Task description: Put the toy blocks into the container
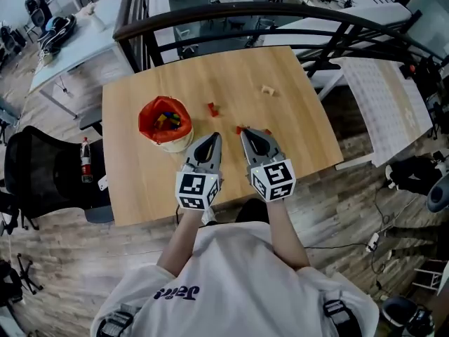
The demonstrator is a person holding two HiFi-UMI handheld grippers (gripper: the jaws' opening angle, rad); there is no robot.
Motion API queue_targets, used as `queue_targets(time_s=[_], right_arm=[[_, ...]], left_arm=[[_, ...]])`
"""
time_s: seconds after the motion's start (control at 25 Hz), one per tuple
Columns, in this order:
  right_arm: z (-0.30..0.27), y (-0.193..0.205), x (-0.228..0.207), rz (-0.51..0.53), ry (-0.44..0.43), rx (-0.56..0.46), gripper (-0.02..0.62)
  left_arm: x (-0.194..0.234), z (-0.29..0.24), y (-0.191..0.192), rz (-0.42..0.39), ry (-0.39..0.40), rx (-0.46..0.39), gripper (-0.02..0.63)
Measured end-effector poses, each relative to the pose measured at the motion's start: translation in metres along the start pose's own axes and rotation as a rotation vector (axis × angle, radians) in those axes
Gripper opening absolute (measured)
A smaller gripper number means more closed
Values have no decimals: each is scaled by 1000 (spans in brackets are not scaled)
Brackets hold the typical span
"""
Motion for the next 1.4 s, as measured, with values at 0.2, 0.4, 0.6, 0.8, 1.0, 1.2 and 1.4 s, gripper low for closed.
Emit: queue_targets(time_s=[0.2,0.4,0.6,0.8,1.0,1.2,1.4], right_arm=[[-21,35,-29,51,-48,136,14],[-34,77,-70,117,-164,308,15],[-64,116,-102,202,-321,472,15],[-88,157,-119,272,-451,600,15],[-98,197,-133,274,-520,702,17],[-106,234,-143,287,-584,796,184],[-108,263,-141,400,-642,863,188]], left_arm=[[14,-33,35,41,-2,74,11],[12,-66,75,49,-15,170,11],[19,-98,111,95,-38,254,11],[27,-122,146,133,-73,314,11],[31,-126,176,179,-117,371,11],[38,-134,207,215,-139,418,11],[41,-132,230,241,-157,467,11]])
Point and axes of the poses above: the fingertips, and each gripper's own axes: z backward along the fingers, x to its left, y out of its underside, the point moved 7 cm from there along z, backward along the fingers, and after that the axes turned 11 degrees about -x, right-handed, at the moved point
